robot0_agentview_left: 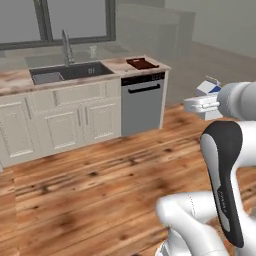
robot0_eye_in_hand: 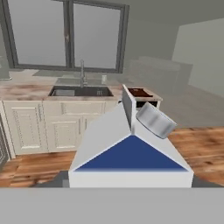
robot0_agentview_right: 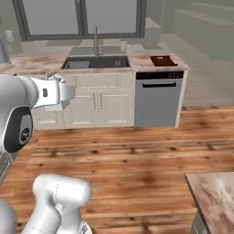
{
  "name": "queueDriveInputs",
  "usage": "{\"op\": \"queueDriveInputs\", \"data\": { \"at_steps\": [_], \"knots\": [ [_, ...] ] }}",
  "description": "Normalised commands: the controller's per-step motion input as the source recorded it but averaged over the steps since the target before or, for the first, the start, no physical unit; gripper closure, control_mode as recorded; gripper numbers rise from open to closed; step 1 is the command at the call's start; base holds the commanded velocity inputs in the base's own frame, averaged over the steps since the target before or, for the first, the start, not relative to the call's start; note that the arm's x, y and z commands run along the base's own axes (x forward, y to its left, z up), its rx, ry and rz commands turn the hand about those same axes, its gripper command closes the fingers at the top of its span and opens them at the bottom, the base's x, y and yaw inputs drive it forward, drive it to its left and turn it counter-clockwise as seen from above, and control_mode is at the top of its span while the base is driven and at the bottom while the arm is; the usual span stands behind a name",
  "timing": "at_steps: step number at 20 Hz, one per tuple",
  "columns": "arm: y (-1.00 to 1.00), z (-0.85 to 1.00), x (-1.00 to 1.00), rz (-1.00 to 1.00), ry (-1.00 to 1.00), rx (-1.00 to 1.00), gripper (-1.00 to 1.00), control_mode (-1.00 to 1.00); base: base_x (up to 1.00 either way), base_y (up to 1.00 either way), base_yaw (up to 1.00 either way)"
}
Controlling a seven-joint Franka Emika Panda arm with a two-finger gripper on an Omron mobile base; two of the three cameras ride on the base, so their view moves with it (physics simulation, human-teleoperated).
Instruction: Take out the milk from the fridge and place it on the tray on the counter. Then take the sugar cube near the tray and place it in the tray.
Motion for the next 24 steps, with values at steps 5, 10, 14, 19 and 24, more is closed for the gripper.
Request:
{"op": "queueDriveInputs", "data": {
  "at_steps": [5,10,14,19,24],
  "knots": [
    [0.00,0.00,0.00,0.00,0.00,0.00,1.00,1.00,1.00,0.02,-0.07],
    [0.00,0.00,0.00,0.00,0.00,0.00,1.00,1.00,1.00,0.06,-0.09],
    [0.00,0.00,0.00,0.00,0.00,0.00,1.00,1.00,1.00,0.00,-0.01],
    [0.00,0.00,0.00,0.00,0.00,0.00,1.00,1.00,1.00,-0.06,0.04],
    [0.00,0.00,0.00,0.00,0.00,0.00,1.00,1.00,1.00,-0.62,0.23]
  ]
}}
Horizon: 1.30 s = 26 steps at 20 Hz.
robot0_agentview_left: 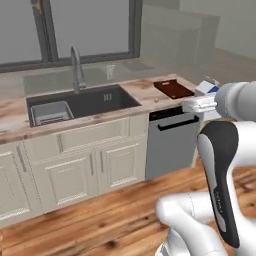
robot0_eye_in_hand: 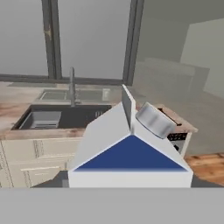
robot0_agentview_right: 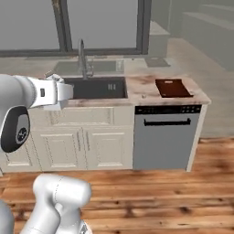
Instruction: Take out the milk from the fridge and place it on the tray on the counter. Then take the sugar cube near the tray and place it in the tray.
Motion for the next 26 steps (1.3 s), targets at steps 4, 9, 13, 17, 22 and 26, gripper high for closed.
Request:
{"op": "queueDriveInputs", "data": {
  "at_steps": [4,9,13,17,22,26],
  "knots": [
    [0.00,0.00,0.00,0.00,0.00,0.00,1.00,1.00,1.00,-0.79,0.29],
    [0.00,0.00,0.00,0.00,0.00,0.00,1.00,1.00,1.00,-1.00,0.21],
    [0.00,0.00,0.00,0.00,0.00,0.00,1.00,1.00,1.00,-1.00,0.19],
    [0.00,0.00,0.00,0.00,0.00,0.00,1.00,1.00,0.86,-1.00,0.16],
    [0.00,0.00,0.00,0.00,0.00,0.00,1.00,1.00,0.13,-0.44,0.03],
    [0.00,0.00,0.00,0.00,0.00,0.00,1.00,1.00,0.19,0.23,0.00]
  ]
}}
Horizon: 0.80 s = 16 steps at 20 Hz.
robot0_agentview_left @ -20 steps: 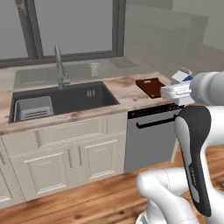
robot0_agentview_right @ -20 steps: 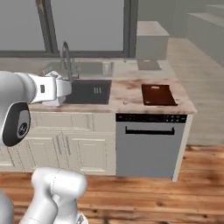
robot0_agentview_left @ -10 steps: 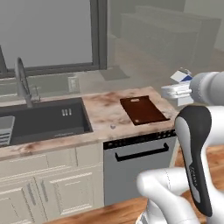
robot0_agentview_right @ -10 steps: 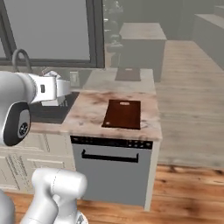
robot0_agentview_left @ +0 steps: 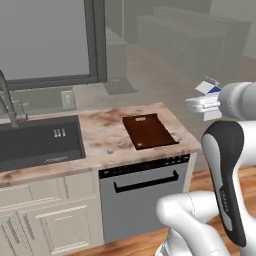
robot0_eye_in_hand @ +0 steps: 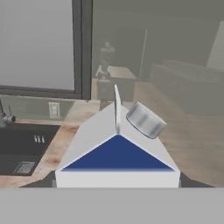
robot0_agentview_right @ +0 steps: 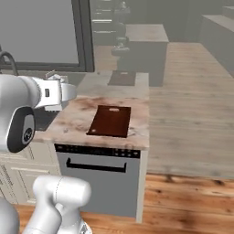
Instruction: Take out the milk from the fridge and place it on the tray on the counter. Then take the sugar cube near the tray and place it in the tray.
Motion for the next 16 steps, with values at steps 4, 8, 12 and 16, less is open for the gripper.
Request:
{"op": "queueDriveInputs", "data": {
  "at_steps": [4,8,12,16],
  "knots": [
    [0.00,0.00,0.00,0.00,0.00,0.00,1.00,1.00,0.07,0.34,0.00],
    [0.00,0.00,0.00,0.00,0.00,0.00,1.00,1.00,1.00,-0.05,0.00],
    [0.00,0.00,0.00,0.00,0.00,0.00,1.00,1.00,1.00,-0.27,0.02],
    [0.00,0.00,0.00,0.00,0.00,0.00,1.00,1.00,1.00,-0.08,0.01]
  ]
}}
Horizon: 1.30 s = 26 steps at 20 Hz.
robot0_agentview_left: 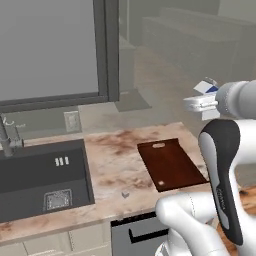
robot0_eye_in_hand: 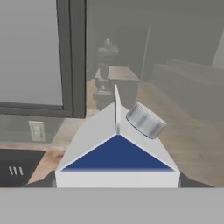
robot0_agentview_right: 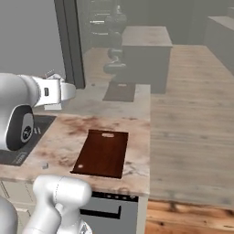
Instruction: Take out the milk from the fridge and place it on the tray on the counter. Then take the sugar cube near the tray and place it in the tray.
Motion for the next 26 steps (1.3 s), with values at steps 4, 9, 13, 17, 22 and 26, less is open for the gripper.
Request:
{"op": "queueDriveInputs", "data": {
  "at_steps": [4,9,13,17,22,26],
  "knots": [
    [0.00,0.00,0.00,0.00,0.00,0.00,1.00,1.00,0.93,-0.24,0.13],
    [0.00,0.00,0.00,0.00,0.00,0.00,1.00,1.00,0.58,-0.35,0.34],
    [0.00,0.00,0.00,0.00,0.00,0.00,1.00,1.00,0.48,-0.30,0.29],
    [-0.27,-0.23,0.41,0.14,0.00,0.05,1.00,-1.00,0.34,-0.23,0.13],
    [-0.59,-0.41,0.90,0.29,0.00,0.06,1.00,-1.00,0.00,0.00,0.00],
    [-0.39,-0.61,0.83,0.26,-0.01,0.00,1.00,-1.00,0.00,0.00,0.00]
  ]
}}
